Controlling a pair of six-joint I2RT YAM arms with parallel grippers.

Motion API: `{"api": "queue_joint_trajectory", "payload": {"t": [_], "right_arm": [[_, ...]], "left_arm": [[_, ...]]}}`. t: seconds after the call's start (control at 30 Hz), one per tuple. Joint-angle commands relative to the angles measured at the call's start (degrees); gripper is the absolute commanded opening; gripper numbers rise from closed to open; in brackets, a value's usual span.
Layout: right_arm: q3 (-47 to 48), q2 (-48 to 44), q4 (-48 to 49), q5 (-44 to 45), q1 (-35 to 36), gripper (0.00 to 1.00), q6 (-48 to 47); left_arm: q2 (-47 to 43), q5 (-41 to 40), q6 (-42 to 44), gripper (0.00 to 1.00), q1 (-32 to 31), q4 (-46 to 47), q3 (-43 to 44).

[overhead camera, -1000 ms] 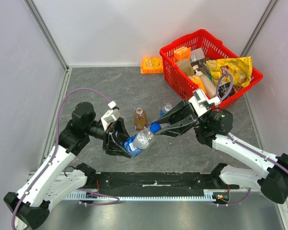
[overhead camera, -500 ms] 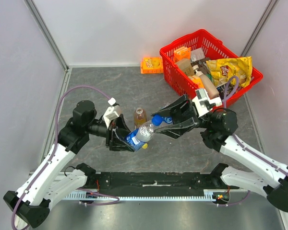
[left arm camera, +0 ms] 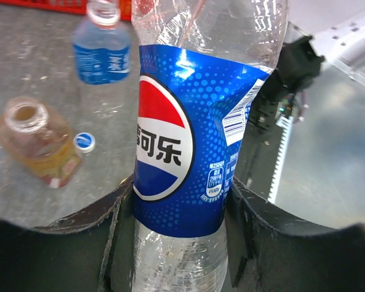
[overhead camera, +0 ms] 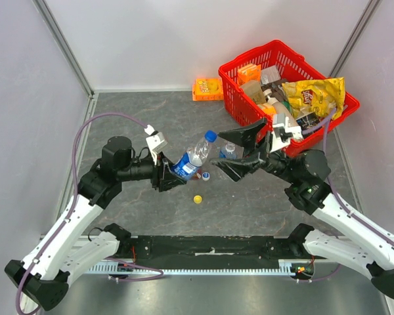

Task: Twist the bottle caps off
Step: Unscrew the bottle cap from the plastic bottle.

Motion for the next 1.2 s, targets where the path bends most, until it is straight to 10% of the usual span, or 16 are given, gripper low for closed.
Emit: {"api": "queue_joint_trajectory", "payload": {"t": [0.0, 0.7, 1.07, 1.17], "right_arm": [[4.01, 1.43, -9.51, 10.52, 0.31, 0.98, -1.53], [13.5, 20.14, -16.99, 20.21, -0.12, 0.94, 10.07], [12.9, 24.99, -11.28, 15.81, -1.36, 0.74, 14.82], [12.11, 24.81, -10.14, 15.19, -1.44, 0.55, 15.52]], "left_arm": [[-1.91, -11.78, 3.07, 0.08, 0.01, 0.15, 1.67], [-4.55, -29.72, 6.15, 0.05, -1.74, 2.08, -6.85], [-4.73, -33.51, 6.67, 0.05, -5.09, 1.47, -7.38], [-4.37, -34.47, 6.67, 0.05, -6.05, 1.03, -7.29]]}}
